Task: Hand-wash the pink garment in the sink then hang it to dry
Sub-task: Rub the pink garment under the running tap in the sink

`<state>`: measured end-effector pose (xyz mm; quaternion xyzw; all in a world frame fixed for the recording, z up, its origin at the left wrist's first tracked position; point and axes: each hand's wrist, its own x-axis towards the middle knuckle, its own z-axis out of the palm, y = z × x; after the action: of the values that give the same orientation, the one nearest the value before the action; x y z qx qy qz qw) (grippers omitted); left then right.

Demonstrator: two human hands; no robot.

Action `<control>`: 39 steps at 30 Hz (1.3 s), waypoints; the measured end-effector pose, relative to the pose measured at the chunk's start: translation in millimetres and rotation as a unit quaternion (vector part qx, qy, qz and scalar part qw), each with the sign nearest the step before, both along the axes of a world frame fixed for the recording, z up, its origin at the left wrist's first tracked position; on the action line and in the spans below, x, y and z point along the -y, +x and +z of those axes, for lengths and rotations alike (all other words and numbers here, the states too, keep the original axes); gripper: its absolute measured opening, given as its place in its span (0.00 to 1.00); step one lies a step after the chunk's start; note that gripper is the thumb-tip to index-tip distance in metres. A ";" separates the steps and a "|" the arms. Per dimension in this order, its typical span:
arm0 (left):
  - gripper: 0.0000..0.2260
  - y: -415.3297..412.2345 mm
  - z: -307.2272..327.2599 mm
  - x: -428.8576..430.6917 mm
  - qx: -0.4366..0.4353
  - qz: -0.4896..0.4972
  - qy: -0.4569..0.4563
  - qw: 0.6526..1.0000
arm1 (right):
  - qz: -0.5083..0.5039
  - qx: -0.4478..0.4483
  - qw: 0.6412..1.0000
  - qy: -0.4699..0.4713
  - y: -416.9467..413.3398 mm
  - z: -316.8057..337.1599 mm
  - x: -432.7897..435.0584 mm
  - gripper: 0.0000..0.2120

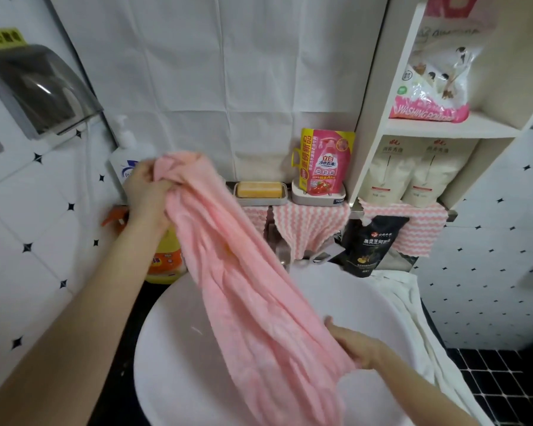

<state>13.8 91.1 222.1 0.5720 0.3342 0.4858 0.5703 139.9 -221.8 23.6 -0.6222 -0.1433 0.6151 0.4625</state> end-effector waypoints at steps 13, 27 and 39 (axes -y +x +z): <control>0.12 -78.1 -162.1 -28.5 -0.266 0.084 -0.058 0.959 | 0.140 0.479 0.850 -0.168 58.9 89.7 -27.9 0.15; 0.04 -103.6 -192.2 -13.6 -0.352 0.057 -0.063 0.932 | 0.105 0.452 0.874 -0.145 57.8 -7.4 -41.6 0.39; 0.07 -107.8 -197.8 -11.2 -0.296 -0.011 -0.106 0.949 | 0.099 0.461 0.836 -0.279 -25.7 -123.9 -16.8 0.19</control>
<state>-94.0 102.3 24.3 0.6303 0.5308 0.2500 0.5083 114.2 -205.0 -100.3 -0.9190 -0.2235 0.3133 0.0859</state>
